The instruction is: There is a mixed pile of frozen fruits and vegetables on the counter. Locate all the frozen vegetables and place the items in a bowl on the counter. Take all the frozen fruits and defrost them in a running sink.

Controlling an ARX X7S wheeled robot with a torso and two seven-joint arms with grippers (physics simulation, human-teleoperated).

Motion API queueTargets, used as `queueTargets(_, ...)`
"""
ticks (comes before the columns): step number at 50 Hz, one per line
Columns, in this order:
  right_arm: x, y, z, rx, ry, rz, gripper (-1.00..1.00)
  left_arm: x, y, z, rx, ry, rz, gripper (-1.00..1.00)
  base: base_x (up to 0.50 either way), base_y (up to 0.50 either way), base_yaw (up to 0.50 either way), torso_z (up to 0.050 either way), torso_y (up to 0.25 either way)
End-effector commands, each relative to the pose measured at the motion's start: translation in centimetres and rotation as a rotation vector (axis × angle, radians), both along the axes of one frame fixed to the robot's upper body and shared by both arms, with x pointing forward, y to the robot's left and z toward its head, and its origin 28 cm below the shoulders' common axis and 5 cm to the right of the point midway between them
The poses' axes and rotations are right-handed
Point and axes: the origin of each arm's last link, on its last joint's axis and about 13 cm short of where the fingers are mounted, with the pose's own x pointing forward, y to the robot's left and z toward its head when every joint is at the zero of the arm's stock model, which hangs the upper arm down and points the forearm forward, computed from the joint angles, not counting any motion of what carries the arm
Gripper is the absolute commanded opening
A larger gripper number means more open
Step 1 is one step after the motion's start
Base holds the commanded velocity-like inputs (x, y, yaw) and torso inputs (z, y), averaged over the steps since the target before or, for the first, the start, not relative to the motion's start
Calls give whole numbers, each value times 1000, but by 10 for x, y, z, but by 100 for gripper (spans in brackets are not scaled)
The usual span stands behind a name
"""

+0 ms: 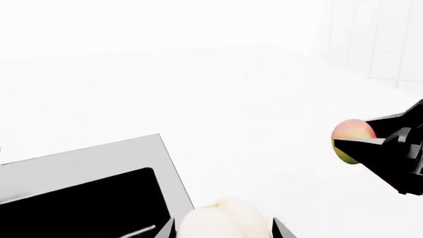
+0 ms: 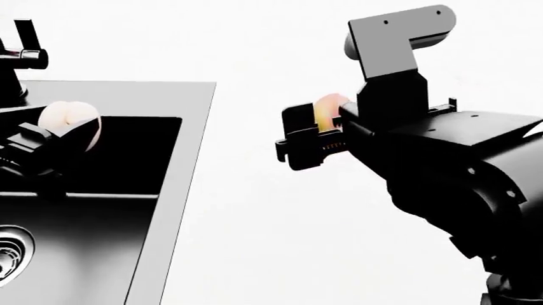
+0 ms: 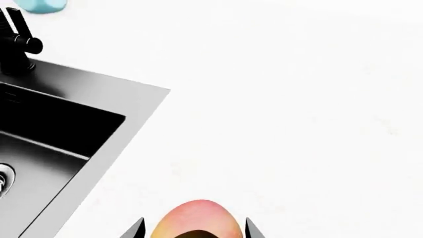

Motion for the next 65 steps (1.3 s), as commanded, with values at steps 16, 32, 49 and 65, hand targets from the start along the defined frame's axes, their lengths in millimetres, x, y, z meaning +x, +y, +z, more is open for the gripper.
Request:
queueTargets(16, -18, -1, 7, -13, -62, 24, -100, -6, 4, 2, -26, -20, 25, -100, -333, 23, 0, 0, 0)
queueTargets(32, -19, -2, 2, -17, -54, 23, -100, -8, 10, 2, -13, -23, 39, -100, -43, 299, 0, 0, 0)
queueTargets(49, -20, -5, -3, -22, -51, 9, -100, -8, 10, -2, -27, -20, 43, -100, 11, 304, 0, 1, 0)
queueTargets(65, -19, -4, -7, -17, -50, 11, -100, -8, 11, -1, -23, -22, 45, -100, 196, 303, 0, 0, 1)
